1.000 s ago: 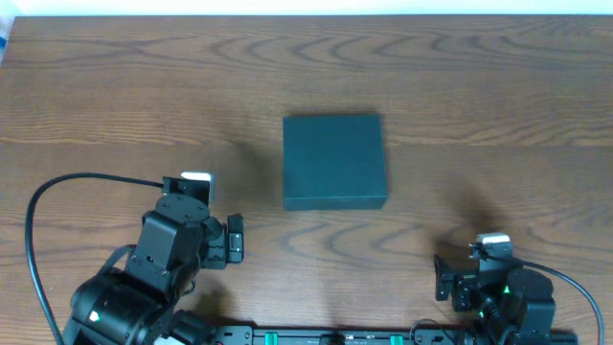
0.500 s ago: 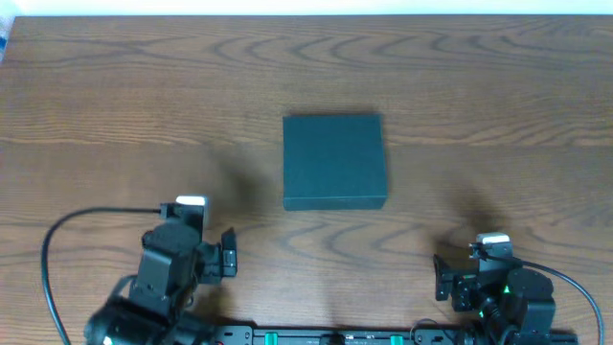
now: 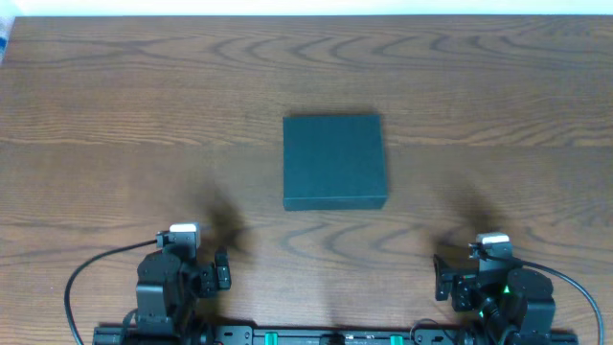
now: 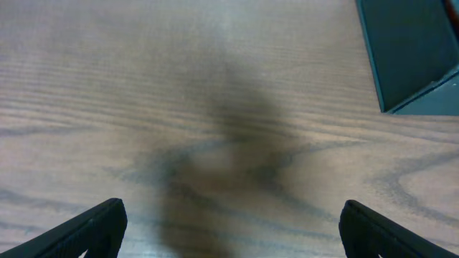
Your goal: Pack container
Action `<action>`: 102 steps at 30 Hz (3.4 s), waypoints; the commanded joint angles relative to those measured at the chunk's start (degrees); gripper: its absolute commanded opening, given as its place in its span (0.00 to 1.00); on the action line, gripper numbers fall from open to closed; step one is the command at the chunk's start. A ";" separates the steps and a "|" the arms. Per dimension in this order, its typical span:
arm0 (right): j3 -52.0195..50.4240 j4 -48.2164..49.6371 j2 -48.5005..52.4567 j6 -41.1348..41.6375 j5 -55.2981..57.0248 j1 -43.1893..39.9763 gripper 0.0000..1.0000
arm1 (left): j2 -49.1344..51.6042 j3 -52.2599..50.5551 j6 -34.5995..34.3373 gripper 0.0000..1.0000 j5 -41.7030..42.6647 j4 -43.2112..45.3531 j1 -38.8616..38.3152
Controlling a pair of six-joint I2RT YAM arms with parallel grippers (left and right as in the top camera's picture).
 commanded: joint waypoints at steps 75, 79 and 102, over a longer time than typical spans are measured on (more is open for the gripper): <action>-0.37 -0.17 -0.42 -1.05 -0.46 -0.35 0.99 | -7.39 0.79 0.07 0.96 -1.64 -13.11 0.39; -0.37 -0.17 -0.42 -1.05 -0.46 -0.35 0.99 | -7.39 0.79 0.07 0.96 -1.64 -13.11 0.39; -0.37 -0.17 -0.42 -1.05 -0.46 -0.35 0.99 | -7.39 0.79 0.07 0.96 -1.64 -13.11 0.39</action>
